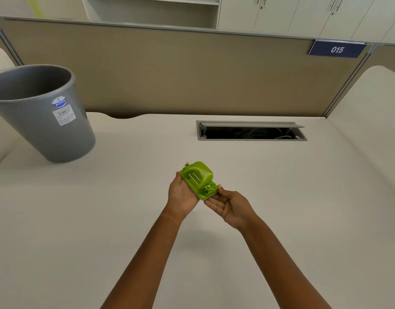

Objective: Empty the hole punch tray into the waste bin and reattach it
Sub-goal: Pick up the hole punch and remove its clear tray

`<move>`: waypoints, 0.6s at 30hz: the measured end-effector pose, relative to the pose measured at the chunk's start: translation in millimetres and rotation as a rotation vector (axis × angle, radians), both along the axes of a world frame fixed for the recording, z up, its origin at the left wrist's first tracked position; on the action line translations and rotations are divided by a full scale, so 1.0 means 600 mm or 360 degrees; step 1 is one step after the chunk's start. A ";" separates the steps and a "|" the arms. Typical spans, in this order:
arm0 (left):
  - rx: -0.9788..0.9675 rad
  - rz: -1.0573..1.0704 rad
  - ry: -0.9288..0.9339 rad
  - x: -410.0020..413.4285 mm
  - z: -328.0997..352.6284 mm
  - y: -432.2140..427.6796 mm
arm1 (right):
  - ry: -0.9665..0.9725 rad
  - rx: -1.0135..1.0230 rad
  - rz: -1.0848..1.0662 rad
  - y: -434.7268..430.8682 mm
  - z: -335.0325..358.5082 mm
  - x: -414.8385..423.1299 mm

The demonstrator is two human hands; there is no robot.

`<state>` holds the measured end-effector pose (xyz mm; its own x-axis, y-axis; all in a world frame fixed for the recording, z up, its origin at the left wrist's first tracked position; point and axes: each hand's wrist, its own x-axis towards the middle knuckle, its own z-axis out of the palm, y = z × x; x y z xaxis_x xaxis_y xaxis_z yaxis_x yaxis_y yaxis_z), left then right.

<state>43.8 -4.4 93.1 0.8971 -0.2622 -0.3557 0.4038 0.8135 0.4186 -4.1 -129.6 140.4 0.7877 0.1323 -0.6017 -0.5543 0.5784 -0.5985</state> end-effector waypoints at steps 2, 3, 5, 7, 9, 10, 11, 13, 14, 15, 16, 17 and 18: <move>0.0002 0.0008 -0.0004 0.003 0.000 -0.002 | 0.0028 0.0042 -0.0031 0.000 0.000 0.000; 0.0005 0.0008 -0.0006 0.005 -0.001 -0.003 | 0.0038 0.0053 -0.0040 0.000 0.000 0.000; -0.0007 0.0011 -0.0010 0.007 -0.002 -0.004 | 0.0050 0.0054 -0.0050 0.001 0.002 0.001; -0.0033 0.0031 -0.0014 0.006 -0.003 -0.006 | 0.0059 0.0048 -0.0070 0.001 0.004 0.002; -0.0072 0.0045 -0.0017 0.006 -0.002 -0.009 | 0.0081 0.0071 -0.0101 0.003 0.005 0.003; -0.0093 0.0047 -0.0021 0.006 -0.001 -0.011 | 0.0095 0.0104 -0.0120 0.005 0.005 0.003; -0.0103 0.0046 -0.0029 0.007 0.001 -0.013 | 0.0106 0.0143 -0.0138 0.006 0.006 0.003; -0.0097 0.0055 -0.0040 0.007 0.007 -0.014 | 0.0090 0.0182 -0.0165 0.008 0.006 0.003; -0.0090 0.0066 -0.0032 0.007 0.011 -0.014 | 0.0060 0.0166 -0.0169 0.009 0.006 0.003; -0.0080 0.0084 -0.0021 0.009 0.014 -0.014 | 0.0019 0.0132 -0.0164 0.009 0.005 0.003; -0.0072 0.0111 -0.0012 0.010 0.017 -0.014 | -0.0033 0.0091 -0.0149 0.010 0.006 0.002; -0.0067 0.0150 -0.0006 0.011 0.020 -0.013 | -0.0095 0.0046 -0.0121 0.012 0.006 0.001; -0.0065 0.0199 0.0003 0.012 0.022 -0.013 | -0.0159 0.0000 -0.0083 0.015 0.006 -0.001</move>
